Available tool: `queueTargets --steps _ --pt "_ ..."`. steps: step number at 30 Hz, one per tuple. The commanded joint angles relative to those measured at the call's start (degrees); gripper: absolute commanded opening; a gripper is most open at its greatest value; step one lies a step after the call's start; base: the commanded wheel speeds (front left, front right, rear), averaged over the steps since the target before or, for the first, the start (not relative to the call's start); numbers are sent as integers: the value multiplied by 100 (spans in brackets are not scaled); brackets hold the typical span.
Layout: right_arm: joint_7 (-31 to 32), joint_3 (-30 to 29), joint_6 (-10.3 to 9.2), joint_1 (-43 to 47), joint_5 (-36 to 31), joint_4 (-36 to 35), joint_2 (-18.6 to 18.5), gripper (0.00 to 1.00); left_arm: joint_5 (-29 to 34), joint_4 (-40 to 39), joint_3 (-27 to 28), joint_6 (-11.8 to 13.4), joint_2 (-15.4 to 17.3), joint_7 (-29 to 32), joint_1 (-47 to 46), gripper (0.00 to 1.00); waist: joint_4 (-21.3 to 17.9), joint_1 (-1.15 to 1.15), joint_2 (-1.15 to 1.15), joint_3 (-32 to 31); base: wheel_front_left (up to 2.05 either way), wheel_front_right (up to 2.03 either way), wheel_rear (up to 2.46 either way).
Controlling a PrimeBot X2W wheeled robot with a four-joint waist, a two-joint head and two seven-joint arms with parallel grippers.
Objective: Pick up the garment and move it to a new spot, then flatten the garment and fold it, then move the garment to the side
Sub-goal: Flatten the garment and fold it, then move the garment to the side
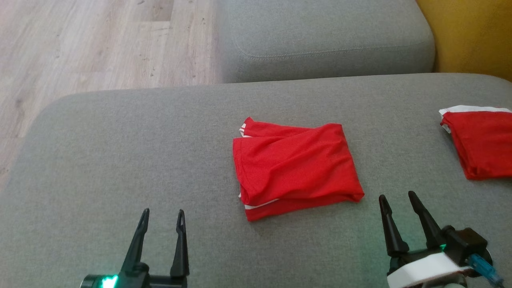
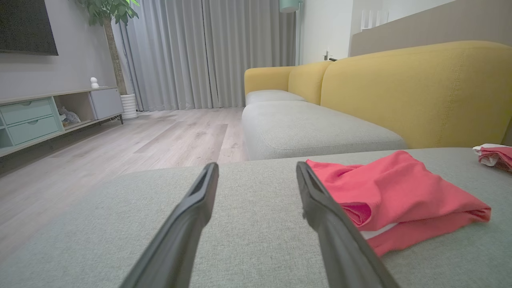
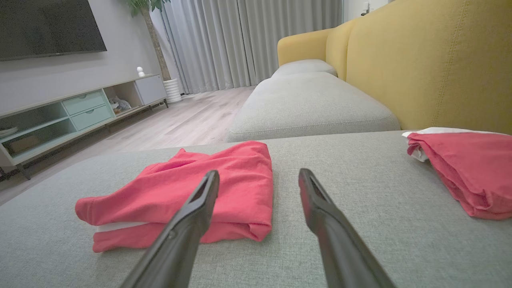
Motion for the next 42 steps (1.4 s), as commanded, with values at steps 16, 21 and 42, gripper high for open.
queueTargets --steps 16,21,42 --pt "-62 79 -4 -95 -126 -119 3 100 76 -18 272 -90 -32 -29 -96 100 54 0 0 -41 0 0 0" --pt "-62 85 -4 -92 -126 -108 -1 100 60 -1 297 -89 -32 -29 -67 100 39 0 0 -42 0 0 0" --pt "-62 150 -4 -754 -27 222 -65 100 53 -275 159 -6 -32 -29 -321 100 50 0 0 671 0 0 0"
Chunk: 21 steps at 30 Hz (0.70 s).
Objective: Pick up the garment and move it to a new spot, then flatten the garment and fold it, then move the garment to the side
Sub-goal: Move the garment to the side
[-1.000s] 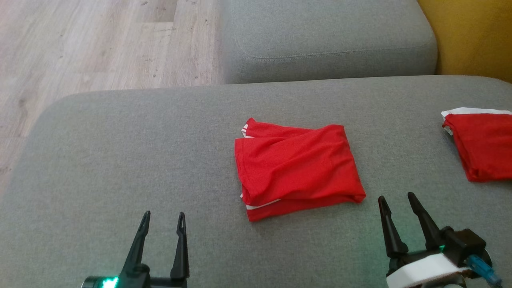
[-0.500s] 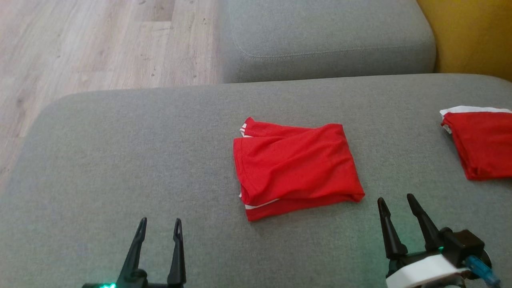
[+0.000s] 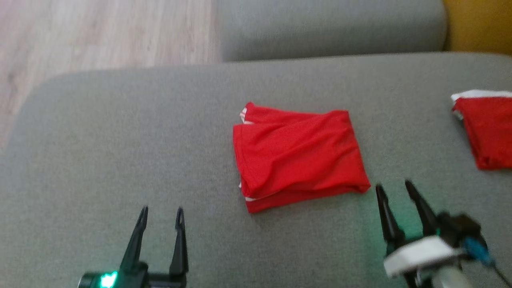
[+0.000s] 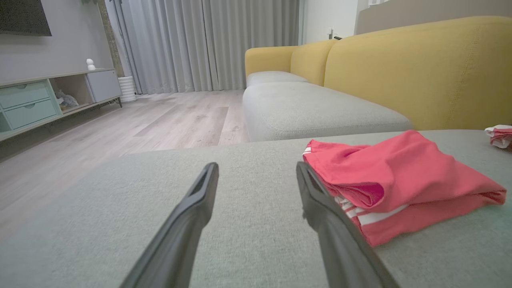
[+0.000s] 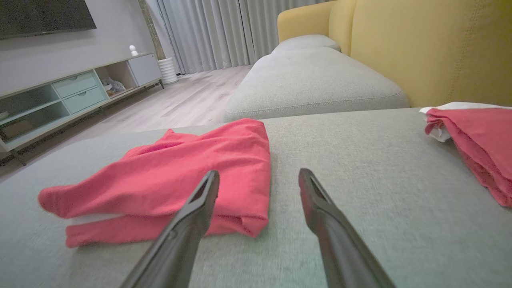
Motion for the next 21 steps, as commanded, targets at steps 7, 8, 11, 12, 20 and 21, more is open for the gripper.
queueTargets --steps 7,8,11,12,20,21 --pt "-52 288 -4 -1516 523 660 -238 100 102 -334 -60 32 -32 -29 -771 100 125 0 0 768 0 0 0" --pt "-6 283 -4 -1663 571 820 -258 100 100 -337 -92 34 -32 -29 -820 100 153 0 0 829 0 0 0" --pt "220 326 -4 -2025 707 1272 -287 100 93 -331 -174 45 -32 -29 -942 100 247 0 0 975 0 0 0" --pt "294 370 -4 -2114 773 1406 -279 100 85 -330 -193 58 -32 -29 -974 100 276 0 0 1017 0 0 0" --pt "551 796 -4 -2644 1350 2260 -202 0 74 -311 -267 111 -32 -29 -1123 100 372 0 0 1261 0 0 0" --pt "473 810 -4 -2695 1379 2285 -224 0 80 -312 -250 110 -32 -29 -1138 100 360 0 0 1286 0 0 0"
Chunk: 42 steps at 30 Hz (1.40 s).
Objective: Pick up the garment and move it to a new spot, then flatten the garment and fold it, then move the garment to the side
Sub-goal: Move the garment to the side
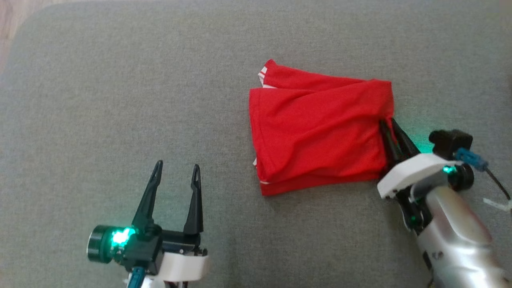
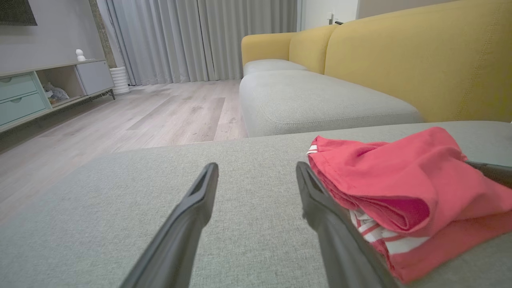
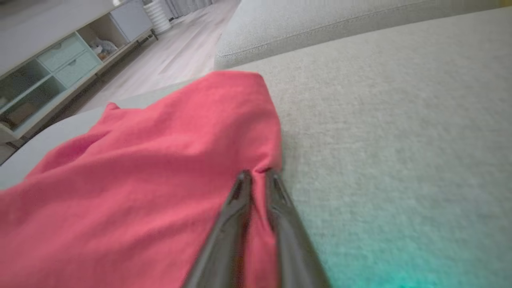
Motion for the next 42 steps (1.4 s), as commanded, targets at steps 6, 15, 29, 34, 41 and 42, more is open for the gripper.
queueTargets --steps 6,15,29,34,41,42 --pt "-383 174 -4 -268 -9 -166 -327 0 56 -218 257 15 -19 -29 -191 100 -225 0 0 168 0 0 0" --pt "-224 -447 -4 -419 -622 -1082 -1600 0 147 -309 343 -73 43 -29 -402 100 -919 0 0 674 0 0 0" --pt "1078 -2529 -4 -225 -1354 -2726 -2868 100 227 -304 283 -171 133 -29 -954 100 -1185 0 0 1359 0 0 0" --pt "1361 -2827 -4 -62 -1885 -3093 -2189 100 108 -288 318 -129 101 -29 -987 100 -1108 0 0 1176 0 0 0" --pt "1080 -2328 -4 523 -2025 -3226 -855 100 -228 -324 644 -19 32 -29 -725 100 -1043 0 0 530 0 0 0" --pt "979 -2185 -4 641 -1996 -3190 -699 100 -252 -293 649 -49 26 -29 -675 100 -1028 0 0 425 0 0 0"
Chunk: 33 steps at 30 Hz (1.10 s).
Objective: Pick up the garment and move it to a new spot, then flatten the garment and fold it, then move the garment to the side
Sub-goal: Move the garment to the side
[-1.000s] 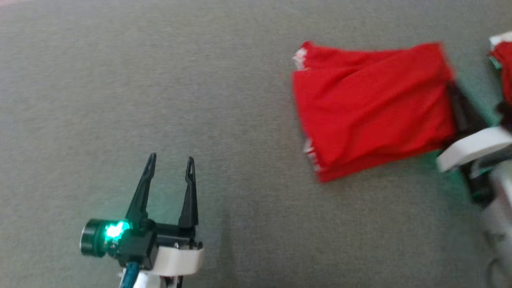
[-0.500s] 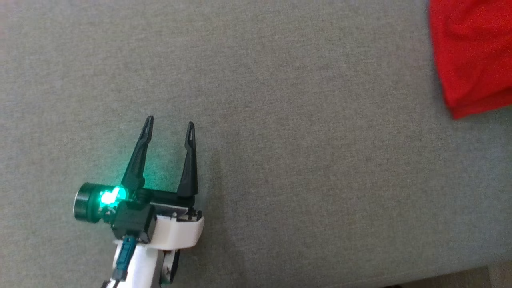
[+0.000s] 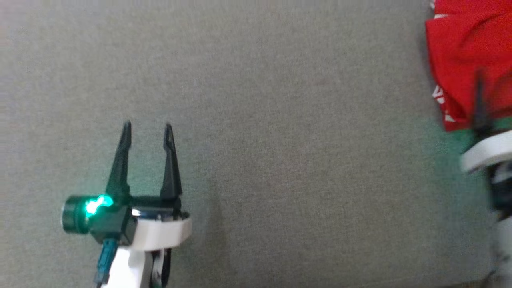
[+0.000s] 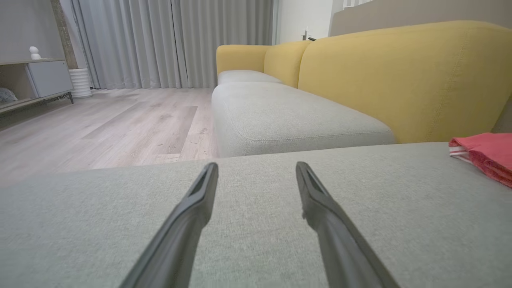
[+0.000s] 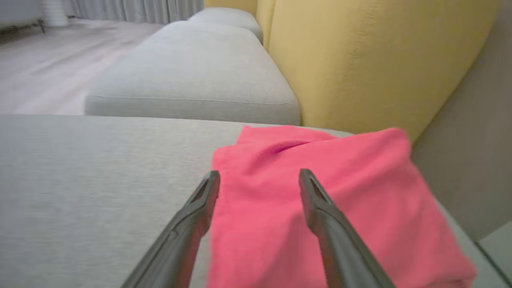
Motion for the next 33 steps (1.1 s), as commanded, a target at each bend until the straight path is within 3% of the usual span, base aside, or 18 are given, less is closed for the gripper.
queueTargets --steps 1,5,9,13,21,33 --pt "-205 248 -4 175 166 -86 94 100 -93 -139 174 -82 -6 -29 115 100 68 1 0 -389 0 0 0" --pt "-691 783 -4 480 432 233 444 100 -160 1 218 -121 -20 -29 294 100 120 1 0 -758 0 0 0" --pt "-1354 1512 -4 741 813 817 721 100 -141 258 244 11 -33 -29 557 100 196 1 0 -1280 0 0 0" --pt "-1557 2109 -4 982 1036 1129 829 100 -216 452 269 177 -41 -29 882 100 289 1 0 -1877 0 0 0" --pt "-1566 1803 -4 1757 609 434 995 100 -241 250 261 208 -44 -29 1331 100 490 1 0 -2423 0 0 0" --pt "-1567 1580 -4 2151 334 293 1102 100 -142 132 325 163 -45 -29 1541 100 544 1 0 -2503 0 0 0"
